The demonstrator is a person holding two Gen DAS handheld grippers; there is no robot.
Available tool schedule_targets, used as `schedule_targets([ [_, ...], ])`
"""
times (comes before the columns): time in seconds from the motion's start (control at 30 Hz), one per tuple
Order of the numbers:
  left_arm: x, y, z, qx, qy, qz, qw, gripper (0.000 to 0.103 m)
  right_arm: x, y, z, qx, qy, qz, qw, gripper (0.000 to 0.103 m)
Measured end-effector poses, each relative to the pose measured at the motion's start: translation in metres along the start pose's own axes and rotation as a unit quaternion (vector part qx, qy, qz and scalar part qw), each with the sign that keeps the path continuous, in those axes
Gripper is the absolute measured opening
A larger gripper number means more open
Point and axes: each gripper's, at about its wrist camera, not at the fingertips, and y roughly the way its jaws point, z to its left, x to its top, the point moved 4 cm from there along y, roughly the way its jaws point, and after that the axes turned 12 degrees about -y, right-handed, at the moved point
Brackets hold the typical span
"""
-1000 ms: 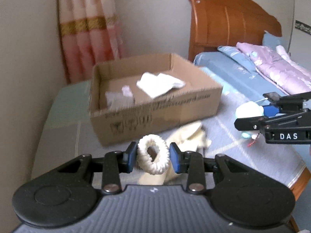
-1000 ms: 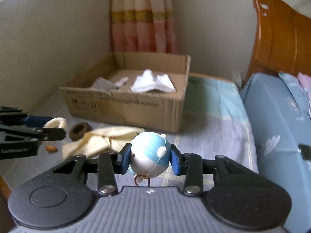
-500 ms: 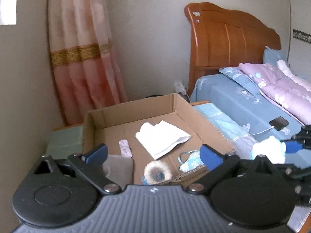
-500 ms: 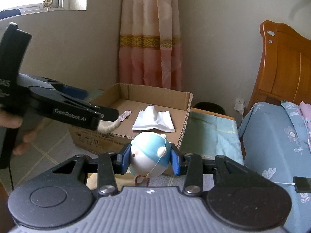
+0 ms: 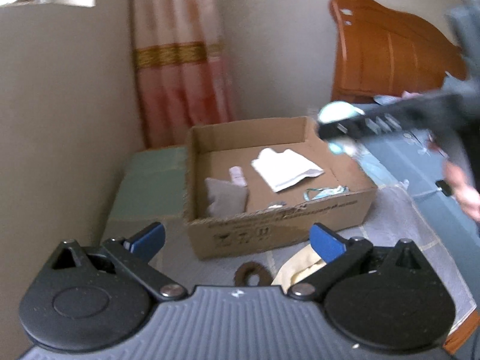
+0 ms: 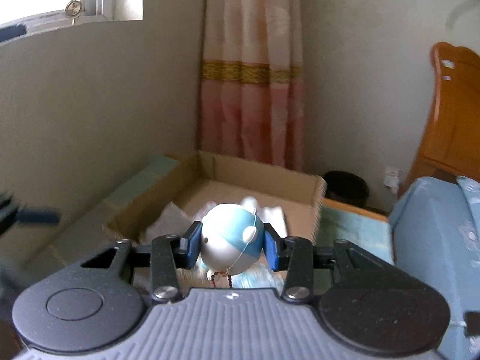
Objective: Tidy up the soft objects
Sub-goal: 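Carry the knit ring and plush toy over the box and open both tools inside, then withdraw both tools and close the left tool on the small orange foam piece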
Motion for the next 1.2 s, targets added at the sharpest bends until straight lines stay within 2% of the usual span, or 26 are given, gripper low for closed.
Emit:
schedule_targets([
  [0.07, -0.002, -0.008, 0.008, 0.009, -0.012, -0.003, 0.9999, 0.102, 0.021, 0.021, -0.002, 0.017, 0.002, 0.006, 1.0, 0.047],
  [0.17, -0.008, -0.018, 0.017, 0.019, -0.024, -0.004, 0.9995, 0.102, 0.049, 0.053, -0.003, 0.015, -0.002, 0.011, 1.0, 0.048],
  [0.27, -0.016, -0.02, 0.026, 0.034, -0.022, -0.001, 0.9992, 0.102, 0.067, 0.086, -0.002, 0.012, -0.002, 0.03, 0.999, 0.054],
  [0.33, -0.02, -0.02, 0.03, 0.045, -0.02, 0.001, 0.9988, 0.102, 0.07, 0.104, -0.002, 0.007, 0.008, 0.053, 0.999, 0.082],
  [0.43, -0.024, -0.019, 0.036, 0.053, -0.014, 0.003, 0.9985, 0.102, 0.067, 0.104, -0.002, -0.003, 0.021, 0.046, 0.999, 0.095],
  [0.53, -0.028, -0.019, 0.04, 0.055, -0.016, 0.007, 0.9984, 0.102, 0.059, 0.087, 0.004, -0.009, 0.025, 0.038, 0.999, 0.102],
  [0.87, -0.041, -0.032, 0.053, 0.053, -0.03, -0.002, 0.9981, 0.102, 0.022, 0.027, 0.025, -0.02, 0.018, 0.062, 0.998, 0.103],
  [1.03, -0.052, -0.032, 0.06, 0.058, -0.029, 0.001, 0.9979, 0.102, -0.018, 0.012, 0.042, -0.025, 0.022, 0.08, 0.996, 0.103],
  [1.2, -0.065, -0.025, 0.059, 0.052, -0.02, 0.014, 0.9984, 0.102, -0.064, 0.007, 0.056, -0.028, 0.051, 0.109, 0.992, 0.103],
])
